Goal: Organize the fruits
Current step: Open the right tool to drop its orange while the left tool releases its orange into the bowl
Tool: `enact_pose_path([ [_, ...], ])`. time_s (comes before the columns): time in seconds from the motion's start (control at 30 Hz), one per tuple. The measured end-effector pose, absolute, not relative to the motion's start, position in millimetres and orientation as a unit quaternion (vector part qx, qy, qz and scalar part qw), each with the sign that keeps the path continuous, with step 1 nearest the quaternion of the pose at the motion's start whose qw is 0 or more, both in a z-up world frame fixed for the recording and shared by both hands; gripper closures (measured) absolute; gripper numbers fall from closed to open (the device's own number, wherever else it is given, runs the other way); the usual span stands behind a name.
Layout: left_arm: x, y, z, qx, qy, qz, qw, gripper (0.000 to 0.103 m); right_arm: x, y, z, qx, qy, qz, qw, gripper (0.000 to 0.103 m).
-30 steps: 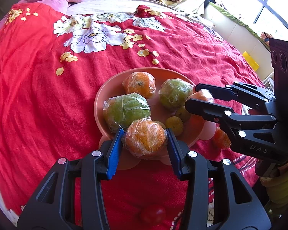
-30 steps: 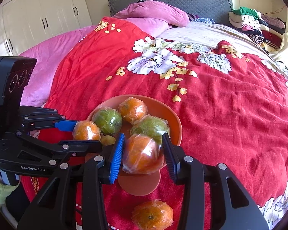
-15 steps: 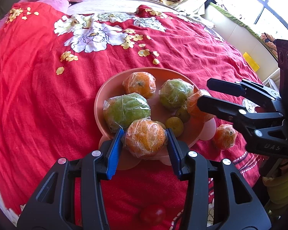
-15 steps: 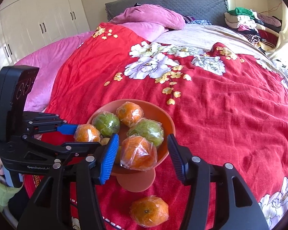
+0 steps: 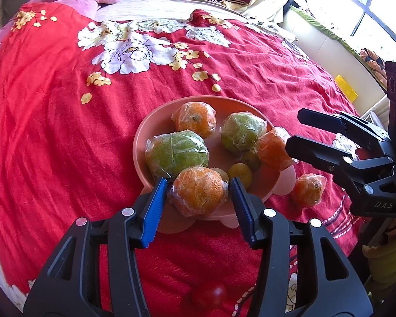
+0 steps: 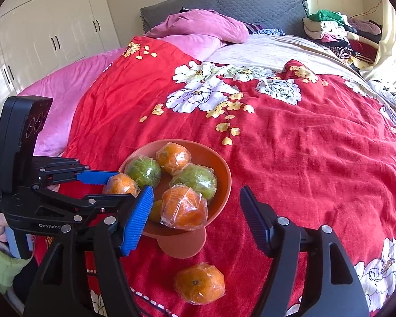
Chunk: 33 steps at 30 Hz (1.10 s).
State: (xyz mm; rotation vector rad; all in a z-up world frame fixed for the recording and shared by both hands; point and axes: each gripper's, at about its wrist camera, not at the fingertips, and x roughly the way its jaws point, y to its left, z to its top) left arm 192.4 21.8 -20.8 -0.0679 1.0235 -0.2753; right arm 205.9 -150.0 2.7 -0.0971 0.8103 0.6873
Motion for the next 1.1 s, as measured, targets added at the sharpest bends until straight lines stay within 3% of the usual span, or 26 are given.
enact_pose_path([
  [0.07, 191, 24, -19, -0.034, 0.486, -0.128, 0.864, 0.055, 205, -151, 4, -0.046, 0.385, 0.327, 0.862, 0.032],
  [0.3, 188, 28, -12, -0.041, 0.48, -0.121, 0.868, 0.053, 202, -155, 9, -0.041, 0.38, 0.323, 0.866, 0.025],
  [0.37, 187, 28, -10, -0.042, 0.477, -0.118, 0.87, 0.041, 201, -156, 12, -0.042, 0.378, 0.323, 0.867, 0.023],
  [0.93, 177, 32, 9, -0.043, 0.459, -0.101, 0.882, 0.028, 190, -161, 27, -0.043, 0.359, 0.318, 0.877, 0.013],
  [1.1, 174, 33, 13, -0.044, 0.455, -0.097, 0.884, 0.018, 186, -163, 31, -0.043, 0.354, 0.317, 0.879, 0.011],
])
